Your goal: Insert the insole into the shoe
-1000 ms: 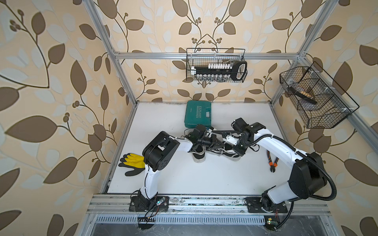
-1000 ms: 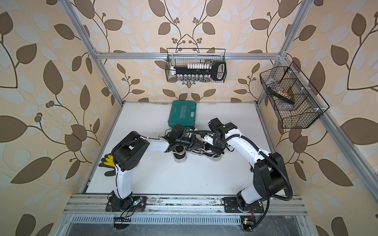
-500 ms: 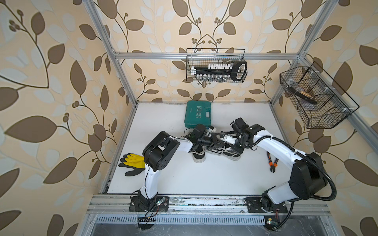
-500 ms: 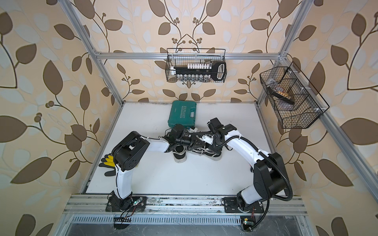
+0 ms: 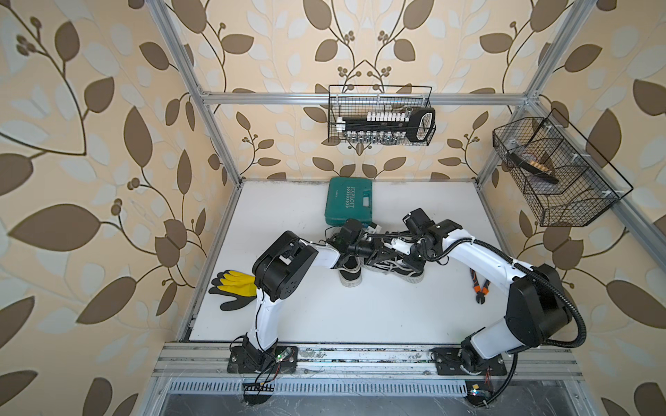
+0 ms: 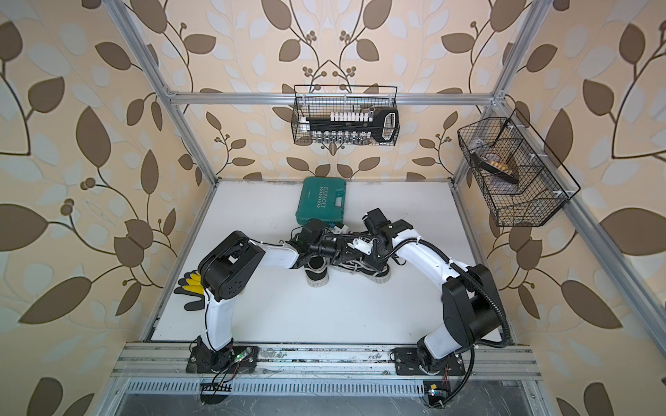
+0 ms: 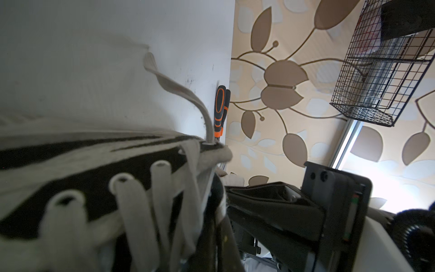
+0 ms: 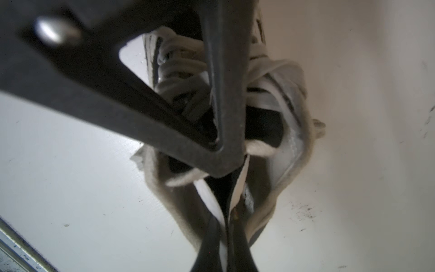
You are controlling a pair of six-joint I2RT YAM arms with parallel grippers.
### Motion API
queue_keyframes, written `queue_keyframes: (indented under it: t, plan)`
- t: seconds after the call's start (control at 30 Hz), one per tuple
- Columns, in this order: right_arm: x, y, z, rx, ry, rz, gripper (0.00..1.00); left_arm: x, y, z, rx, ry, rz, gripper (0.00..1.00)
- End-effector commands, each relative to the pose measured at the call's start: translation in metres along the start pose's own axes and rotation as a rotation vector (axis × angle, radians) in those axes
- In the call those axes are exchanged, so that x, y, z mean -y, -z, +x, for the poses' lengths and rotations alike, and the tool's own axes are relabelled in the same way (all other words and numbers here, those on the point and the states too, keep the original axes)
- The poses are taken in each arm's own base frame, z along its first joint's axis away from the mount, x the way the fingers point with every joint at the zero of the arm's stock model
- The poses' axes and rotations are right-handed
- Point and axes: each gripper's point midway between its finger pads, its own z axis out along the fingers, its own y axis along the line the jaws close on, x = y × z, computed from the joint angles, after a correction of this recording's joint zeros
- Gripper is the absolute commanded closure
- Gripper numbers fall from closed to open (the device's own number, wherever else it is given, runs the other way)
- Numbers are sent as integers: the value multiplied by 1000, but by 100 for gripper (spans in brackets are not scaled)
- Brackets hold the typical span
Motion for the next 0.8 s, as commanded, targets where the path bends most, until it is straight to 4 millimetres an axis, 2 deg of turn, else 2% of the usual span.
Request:
queue_keyframes:
  t: [0.0,0.13,0.27,0.43,0.47,0.5,0.53,0.6,0.7,0.77]
  plan:
    - [-5,2,-28,129,-17,-46,100,22,-1,9,-46,-77,58,100]
    - [3,-3,-10,69,-1,-14,100,26,0,8,-45,-80,60,100]
    - [0,-3,-29,97,7,-37,97,26,1,9,-51,-82,43,100]
    - [0,-7,-21,92,16,-23,93,30,2,8,-44,-84,50,100]
    - [-1,-6,-24,96,6,-32,89,29,2,8,-45,-83,46,100]
    - [-1,-3,-25,85,-10,-37,78,29,1,9,-50,-83,43,100]
    - [2,1,-23,69,-30,-30,69,28,1,9,-50,-82,43,100]
    - [2,14,-17,47,-51,-15,58,30,2,8,-42,-85,42,100]
    - [1,33,-6,50,-102,20,37,32,2,7,-34,-91,43,100]
    - [2,45,2,56,-149,57,30,33,2,6,-35,-92,44,100]
